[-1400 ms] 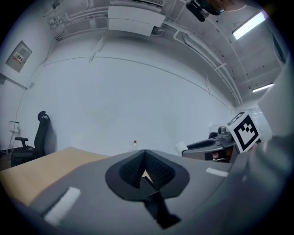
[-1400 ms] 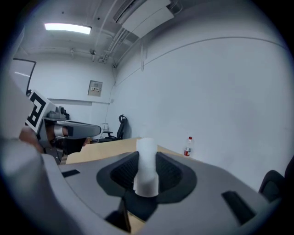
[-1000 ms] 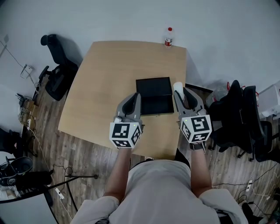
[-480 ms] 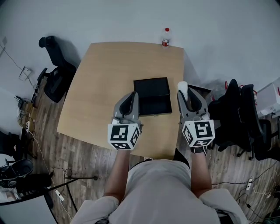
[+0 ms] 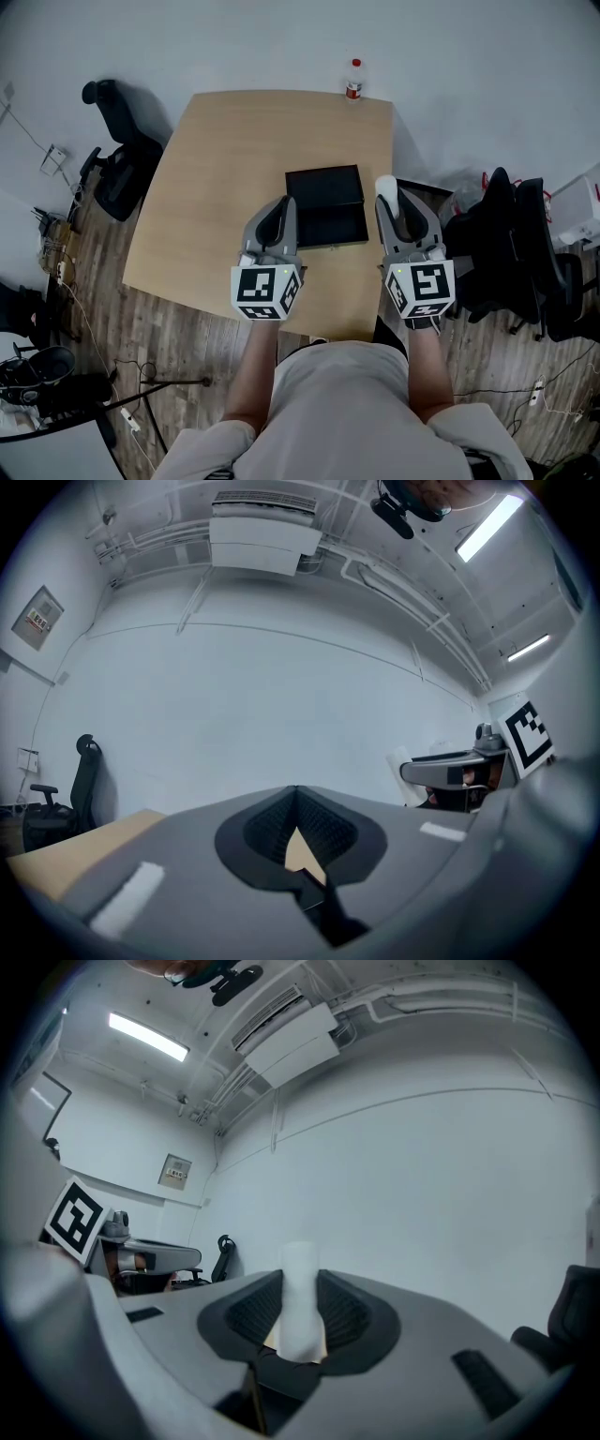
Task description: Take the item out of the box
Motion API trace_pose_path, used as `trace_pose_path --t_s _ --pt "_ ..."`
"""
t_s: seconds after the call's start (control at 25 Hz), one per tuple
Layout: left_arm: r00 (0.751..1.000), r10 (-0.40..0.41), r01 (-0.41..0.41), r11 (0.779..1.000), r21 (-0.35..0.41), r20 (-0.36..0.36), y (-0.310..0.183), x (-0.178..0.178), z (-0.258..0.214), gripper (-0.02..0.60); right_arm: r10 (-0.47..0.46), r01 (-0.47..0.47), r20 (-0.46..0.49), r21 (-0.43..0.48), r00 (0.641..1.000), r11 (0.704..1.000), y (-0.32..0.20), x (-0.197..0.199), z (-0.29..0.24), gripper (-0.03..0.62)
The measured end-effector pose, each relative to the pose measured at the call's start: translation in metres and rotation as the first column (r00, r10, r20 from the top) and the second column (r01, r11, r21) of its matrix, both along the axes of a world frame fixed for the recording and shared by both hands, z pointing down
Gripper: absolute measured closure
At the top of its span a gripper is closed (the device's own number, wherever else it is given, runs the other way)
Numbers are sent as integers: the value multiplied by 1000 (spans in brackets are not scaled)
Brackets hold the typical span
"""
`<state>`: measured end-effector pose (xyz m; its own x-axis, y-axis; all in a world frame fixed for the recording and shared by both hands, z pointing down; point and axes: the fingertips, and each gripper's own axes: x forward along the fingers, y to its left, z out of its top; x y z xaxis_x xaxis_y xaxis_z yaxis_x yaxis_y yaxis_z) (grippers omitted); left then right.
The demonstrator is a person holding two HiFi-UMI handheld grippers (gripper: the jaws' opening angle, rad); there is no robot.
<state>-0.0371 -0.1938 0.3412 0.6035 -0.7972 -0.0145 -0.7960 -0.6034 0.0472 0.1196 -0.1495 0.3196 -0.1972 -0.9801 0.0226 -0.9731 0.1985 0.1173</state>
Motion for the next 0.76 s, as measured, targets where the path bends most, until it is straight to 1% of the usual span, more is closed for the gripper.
trace_pose_path --t_s 0.76 --pt "1000 0 0 1000 -11 -8 -4 -4 7 575 -7 7 8 -16 1000 1000 -4 -11 9 485"
